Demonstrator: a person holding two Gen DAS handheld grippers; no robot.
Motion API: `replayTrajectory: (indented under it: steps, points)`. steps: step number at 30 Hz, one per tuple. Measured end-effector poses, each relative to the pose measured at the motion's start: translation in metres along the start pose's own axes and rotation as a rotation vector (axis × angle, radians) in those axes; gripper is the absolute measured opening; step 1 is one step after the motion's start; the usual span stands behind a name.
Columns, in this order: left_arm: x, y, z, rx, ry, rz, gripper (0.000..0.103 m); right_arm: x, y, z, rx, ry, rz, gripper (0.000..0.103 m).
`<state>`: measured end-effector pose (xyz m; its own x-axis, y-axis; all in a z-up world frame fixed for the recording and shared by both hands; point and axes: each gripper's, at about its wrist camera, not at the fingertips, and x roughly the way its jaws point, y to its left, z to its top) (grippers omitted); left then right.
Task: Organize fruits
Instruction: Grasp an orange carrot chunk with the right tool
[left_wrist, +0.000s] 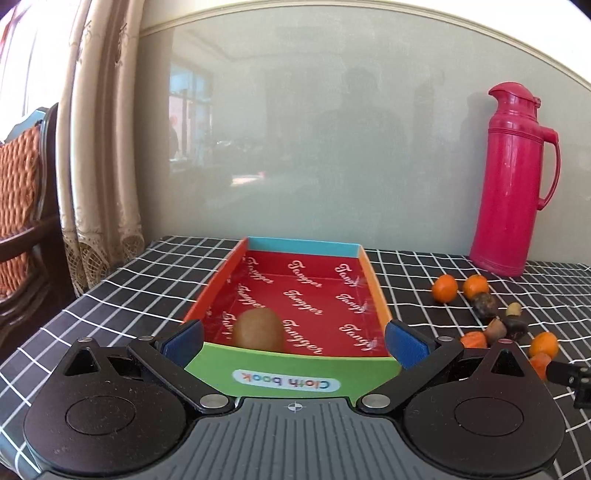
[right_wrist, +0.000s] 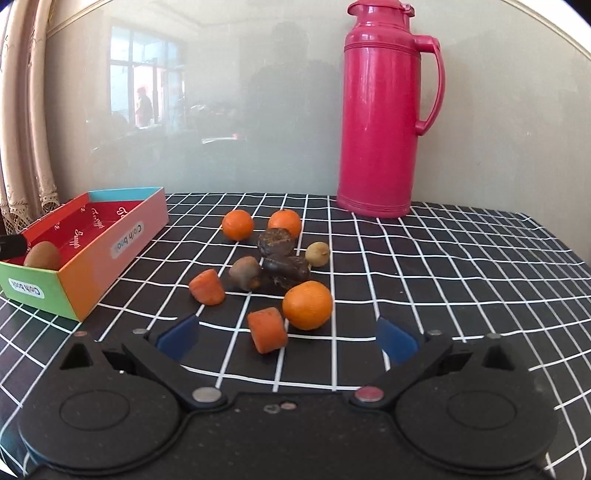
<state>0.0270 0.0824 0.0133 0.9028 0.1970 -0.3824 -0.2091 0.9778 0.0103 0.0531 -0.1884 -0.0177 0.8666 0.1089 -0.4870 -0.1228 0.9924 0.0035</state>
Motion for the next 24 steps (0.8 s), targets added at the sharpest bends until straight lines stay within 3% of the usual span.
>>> replayTrajectory:
  steps: [5,12,16,24]
  points:
    - [0.005,0.005,0.000,-0.011,0.019,-0.053,0.103,0.002,0.014,0.002,-0.043,-0.032,0.027,0.099]
    - [0.007,0.006,-0.001,0.060,0.016,0.018,0.103,0.019,0.044,0.010,-0.084,-0.019,0.112,0.090]
    - [0.011,0.024,0.000,0.043,0.025,0.051,0.103,0.031,0.057,0.014,-0.091,-0.008,0.123,0.086]
    - [0.022,0.061,0.000,-0.025,0.075,0.101,0.103,0.060,0.068,0.020,-0.098,0.050,0.112,0.066]
